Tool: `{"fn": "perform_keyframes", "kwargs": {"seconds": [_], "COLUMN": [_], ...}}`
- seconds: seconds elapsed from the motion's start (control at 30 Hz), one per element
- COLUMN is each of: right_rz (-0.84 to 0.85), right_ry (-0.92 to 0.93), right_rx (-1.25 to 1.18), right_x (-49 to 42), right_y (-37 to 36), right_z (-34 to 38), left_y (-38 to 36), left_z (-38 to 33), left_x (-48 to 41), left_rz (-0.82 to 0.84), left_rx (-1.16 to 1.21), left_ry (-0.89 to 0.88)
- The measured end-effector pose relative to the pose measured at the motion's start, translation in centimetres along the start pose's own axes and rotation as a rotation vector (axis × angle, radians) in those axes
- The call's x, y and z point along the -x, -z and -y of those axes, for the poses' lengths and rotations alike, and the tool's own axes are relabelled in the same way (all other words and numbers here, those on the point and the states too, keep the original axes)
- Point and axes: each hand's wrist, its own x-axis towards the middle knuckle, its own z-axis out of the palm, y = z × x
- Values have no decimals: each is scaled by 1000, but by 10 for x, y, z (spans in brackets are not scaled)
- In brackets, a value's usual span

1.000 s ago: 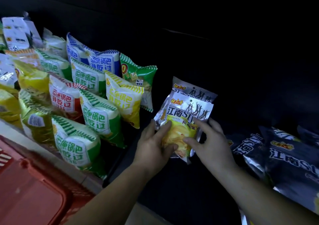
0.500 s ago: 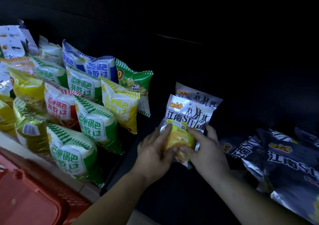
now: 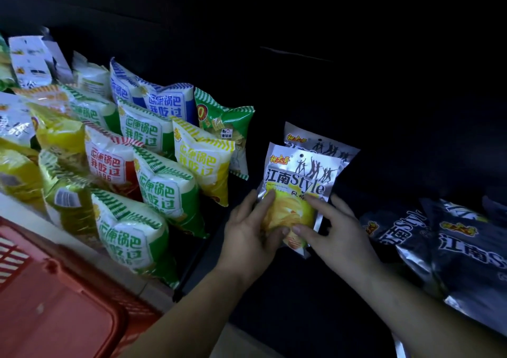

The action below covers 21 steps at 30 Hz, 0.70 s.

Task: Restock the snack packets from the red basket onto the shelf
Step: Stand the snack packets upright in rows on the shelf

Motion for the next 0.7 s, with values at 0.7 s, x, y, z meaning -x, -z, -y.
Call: {"fn": "perform_keyframes", "kwargs": {"seconds": [0.7], "right_rz": [-189], "right_ry": [4], "right_rx": [669], "right_x": [186], "right_y": [199], "right_z": [-16], "left_y": [-31], "left_z": [-182], "left_x": [109], "left_rz": [749], "left_rx": [356], "left_ry": [236]}}
